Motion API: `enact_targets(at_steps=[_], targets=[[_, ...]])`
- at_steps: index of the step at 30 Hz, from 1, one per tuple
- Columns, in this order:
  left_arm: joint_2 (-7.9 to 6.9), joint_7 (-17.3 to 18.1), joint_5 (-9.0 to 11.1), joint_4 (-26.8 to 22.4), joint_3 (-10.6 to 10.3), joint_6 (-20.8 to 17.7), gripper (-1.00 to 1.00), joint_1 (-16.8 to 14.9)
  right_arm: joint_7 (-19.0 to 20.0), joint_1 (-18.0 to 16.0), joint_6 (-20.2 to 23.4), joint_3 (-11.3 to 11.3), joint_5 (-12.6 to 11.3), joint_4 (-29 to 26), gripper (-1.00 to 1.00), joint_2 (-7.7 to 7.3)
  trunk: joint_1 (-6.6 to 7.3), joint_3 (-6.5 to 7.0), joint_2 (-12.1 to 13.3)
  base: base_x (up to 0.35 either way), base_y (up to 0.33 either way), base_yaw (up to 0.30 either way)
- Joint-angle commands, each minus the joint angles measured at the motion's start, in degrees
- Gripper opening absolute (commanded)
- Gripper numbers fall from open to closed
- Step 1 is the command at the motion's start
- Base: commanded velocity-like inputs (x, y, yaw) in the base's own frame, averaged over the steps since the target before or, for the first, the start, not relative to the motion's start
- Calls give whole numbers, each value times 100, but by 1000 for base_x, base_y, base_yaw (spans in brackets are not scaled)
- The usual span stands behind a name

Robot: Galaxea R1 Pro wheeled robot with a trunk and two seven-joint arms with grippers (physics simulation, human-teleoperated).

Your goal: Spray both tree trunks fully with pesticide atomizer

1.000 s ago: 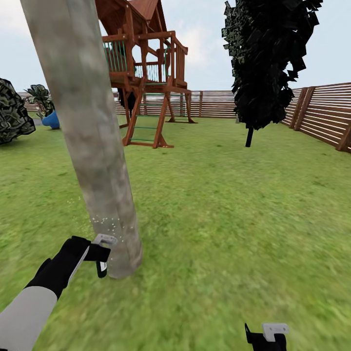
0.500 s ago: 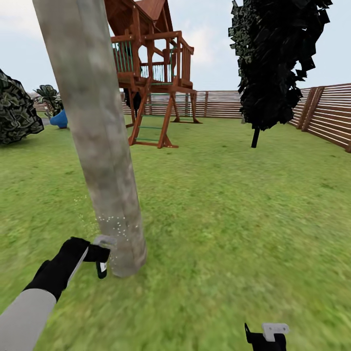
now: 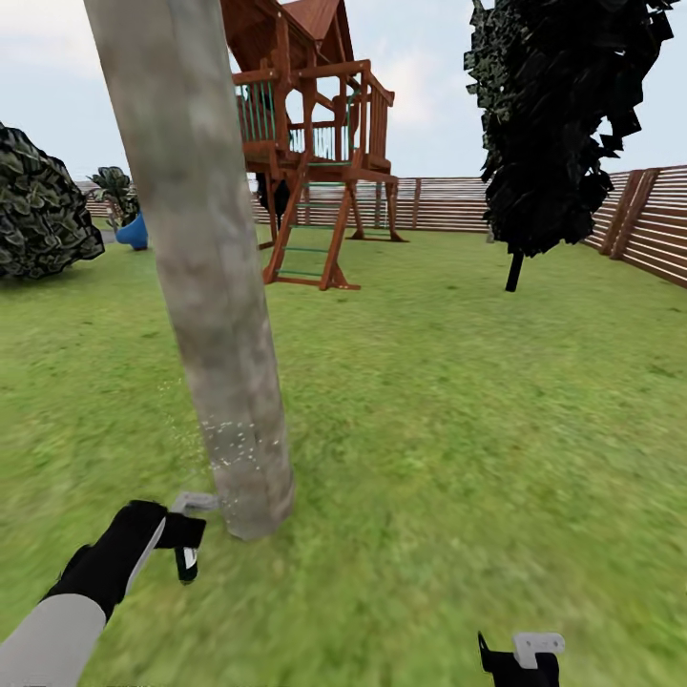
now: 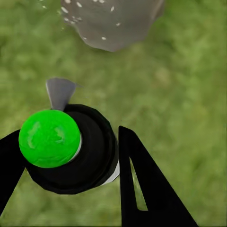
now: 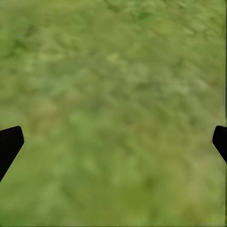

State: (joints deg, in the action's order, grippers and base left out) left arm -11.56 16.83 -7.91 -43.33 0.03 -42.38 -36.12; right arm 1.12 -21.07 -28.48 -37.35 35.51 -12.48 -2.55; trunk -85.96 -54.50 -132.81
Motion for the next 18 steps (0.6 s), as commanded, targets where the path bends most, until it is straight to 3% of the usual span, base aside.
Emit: enact_targets(at_steps=[1, 3, 4, 5, 8, 10, 14, 18], targets=[[57, -160, 28, 45, 3, 126, -100, -1, -3, -1, 0, 0, 0, 0, 100, 0, 0, 0, 0, 119, -246, 23], [167, -308, 44, 76, 5, 218, -100, 0, -5, -2, 0, 0, 0, 0, 100, 0, 0, 0, 0, 131, -252, 11], [331, -368, 48, 108, 15, 262, -100, 0, -6, 0, 0, -1, 0, -6, 100, -6, 0, 0, 0, 118, -259, 2], [388, -381, 36, 191, 18, 274, -100, 0, -6, 2, 0, -4, 0, -8, 100, -8, 0, 0, 0, 101, -263, 1], [399, -389, 34, 418, 47, 308, -100, 16, -6, 1, 0, -4, 0, -9, 100, -9, 0, 0, 0, 92, -265, 0], [363, -414, 35, 717, 195, 649, -100, 31, 1, 2, 0, 0, 0, -1, 100, -2, 0, 0, 0, 67, -268, 0], [319, -512, 20, 827, 498, 753, -100, 42, -2, 4, 0, 0, 0, 0, 100, 8, 0, 0, 0, 7, -272, 14], [355, -778, 46, 829, 564, 762, -100, 52, -4, 0, 0, 0, 0, 0, 100, 17, 0, 0, 0, -34, -273, 228]])
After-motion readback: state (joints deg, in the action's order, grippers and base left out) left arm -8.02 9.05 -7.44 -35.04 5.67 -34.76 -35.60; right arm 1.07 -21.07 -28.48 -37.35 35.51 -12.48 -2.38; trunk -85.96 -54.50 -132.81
